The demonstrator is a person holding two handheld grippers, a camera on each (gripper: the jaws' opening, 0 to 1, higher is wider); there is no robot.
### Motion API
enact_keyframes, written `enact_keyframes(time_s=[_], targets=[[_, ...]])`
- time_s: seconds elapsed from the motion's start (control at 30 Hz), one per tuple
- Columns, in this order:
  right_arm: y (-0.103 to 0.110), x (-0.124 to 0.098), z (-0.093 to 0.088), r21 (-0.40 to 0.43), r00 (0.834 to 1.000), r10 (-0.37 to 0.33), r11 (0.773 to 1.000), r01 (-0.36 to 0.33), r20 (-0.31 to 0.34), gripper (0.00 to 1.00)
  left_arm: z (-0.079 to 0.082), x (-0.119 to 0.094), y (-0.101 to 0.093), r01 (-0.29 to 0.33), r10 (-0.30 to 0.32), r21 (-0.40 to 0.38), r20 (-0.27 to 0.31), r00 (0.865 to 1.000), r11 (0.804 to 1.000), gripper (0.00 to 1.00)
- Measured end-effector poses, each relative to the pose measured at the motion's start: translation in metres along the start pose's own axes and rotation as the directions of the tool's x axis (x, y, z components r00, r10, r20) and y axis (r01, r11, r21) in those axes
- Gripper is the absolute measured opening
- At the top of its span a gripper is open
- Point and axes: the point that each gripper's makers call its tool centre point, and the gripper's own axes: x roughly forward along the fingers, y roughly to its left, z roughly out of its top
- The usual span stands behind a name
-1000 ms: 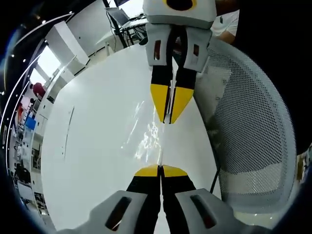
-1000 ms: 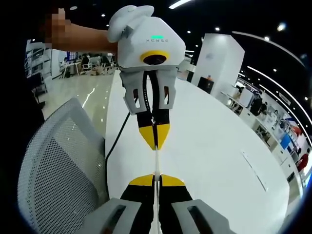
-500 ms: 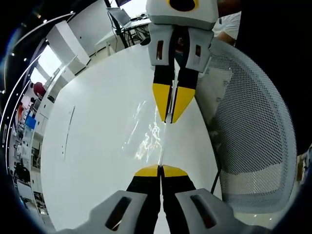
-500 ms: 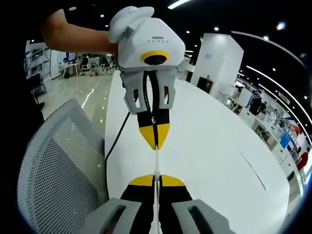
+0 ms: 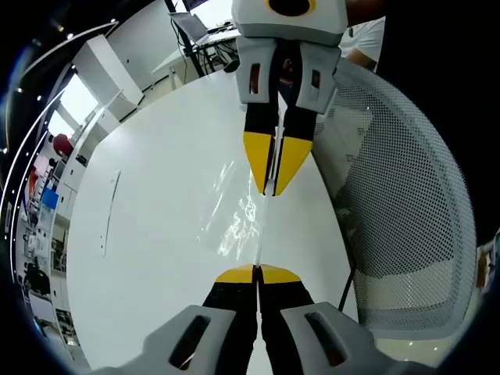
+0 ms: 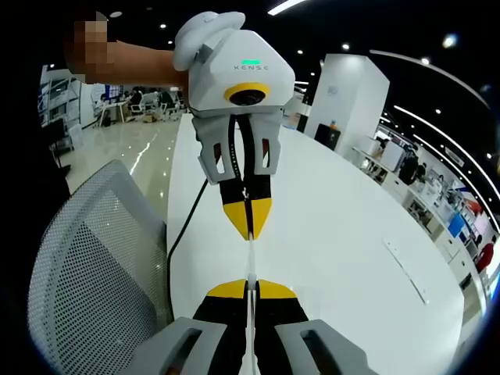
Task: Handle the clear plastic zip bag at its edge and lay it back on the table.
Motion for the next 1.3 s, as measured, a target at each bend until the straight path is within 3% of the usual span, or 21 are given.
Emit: enact_keyframes(time_s=[1.3], targets=[[-0.0021,-0.0026,-0.0027,0.018,1.000,-0.013,1.000,0.013,0.008,0.00,-0.0031,-0.0025,0.0040,-0.009,0.009,-0.022,-0.001,1.000,1.000,0.00]])
